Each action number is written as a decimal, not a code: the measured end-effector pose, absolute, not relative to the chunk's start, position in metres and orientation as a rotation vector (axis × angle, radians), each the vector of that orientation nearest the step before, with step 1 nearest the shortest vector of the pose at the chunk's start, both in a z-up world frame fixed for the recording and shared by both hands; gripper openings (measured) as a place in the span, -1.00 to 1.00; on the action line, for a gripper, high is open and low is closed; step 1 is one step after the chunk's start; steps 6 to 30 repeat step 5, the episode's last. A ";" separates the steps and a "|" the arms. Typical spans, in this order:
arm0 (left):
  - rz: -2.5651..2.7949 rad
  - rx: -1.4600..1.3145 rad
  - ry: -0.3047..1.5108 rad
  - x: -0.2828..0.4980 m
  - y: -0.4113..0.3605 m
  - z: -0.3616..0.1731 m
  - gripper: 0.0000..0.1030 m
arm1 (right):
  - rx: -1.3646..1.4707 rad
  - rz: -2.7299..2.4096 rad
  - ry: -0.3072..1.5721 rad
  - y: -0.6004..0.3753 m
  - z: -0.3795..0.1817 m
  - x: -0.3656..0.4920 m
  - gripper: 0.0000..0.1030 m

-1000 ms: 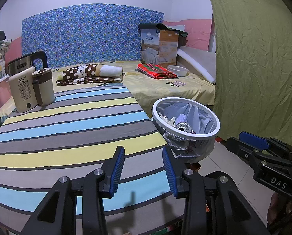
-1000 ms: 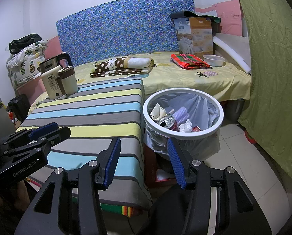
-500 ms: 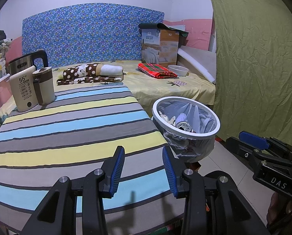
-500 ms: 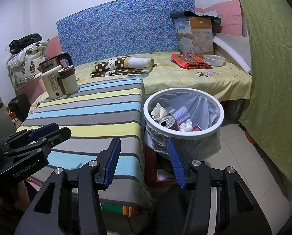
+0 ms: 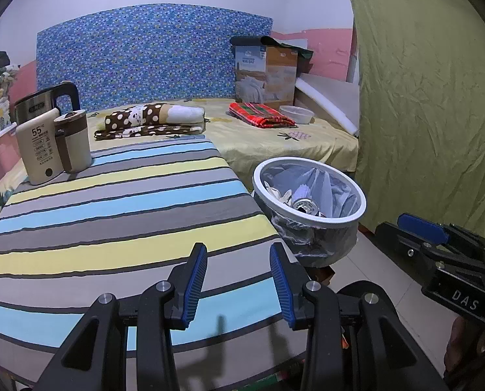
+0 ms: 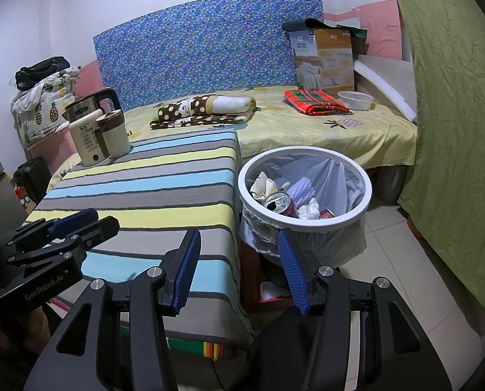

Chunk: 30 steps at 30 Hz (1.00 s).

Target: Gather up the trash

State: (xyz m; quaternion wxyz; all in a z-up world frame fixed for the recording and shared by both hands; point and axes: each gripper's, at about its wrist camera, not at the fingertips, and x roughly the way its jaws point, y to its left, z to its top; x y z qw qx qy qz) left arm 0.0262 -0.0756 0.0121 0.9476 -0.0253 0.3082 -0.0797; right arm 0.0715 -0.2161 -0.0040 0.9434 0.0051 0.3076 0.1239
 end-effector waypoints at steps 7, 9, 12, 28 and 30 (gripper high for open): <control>-0.162 -0.050 0.628 0.026 -0.077 0.011 -0.23 | 0.011 0.253 0.629 -0.216 -0.004 0.071 0.00; -0.162 -0.050 0.628 0.026 -0.077 0.011 -0.23 | 0.011 0.253 0.629 -0.216 -0.004 0.071 0.00; -0.162 -0.050 0.628 0.026 -0.077 0.011 -0.23 | 0.011 0.253 0.629 -0.216 -0.004 0.071 0.00; -0.162 -0.050 0.628 0.026 -0.077 0.011 -0.23 | 0.011 0.253 0.629 -0.216 -0.004 0.071 0.00; -0.162 -0.050 0.628 0.026 -0.077 0.011 -0.23 | 0.011 0.253 0.629 -0.216 -0.004 0.071 0.00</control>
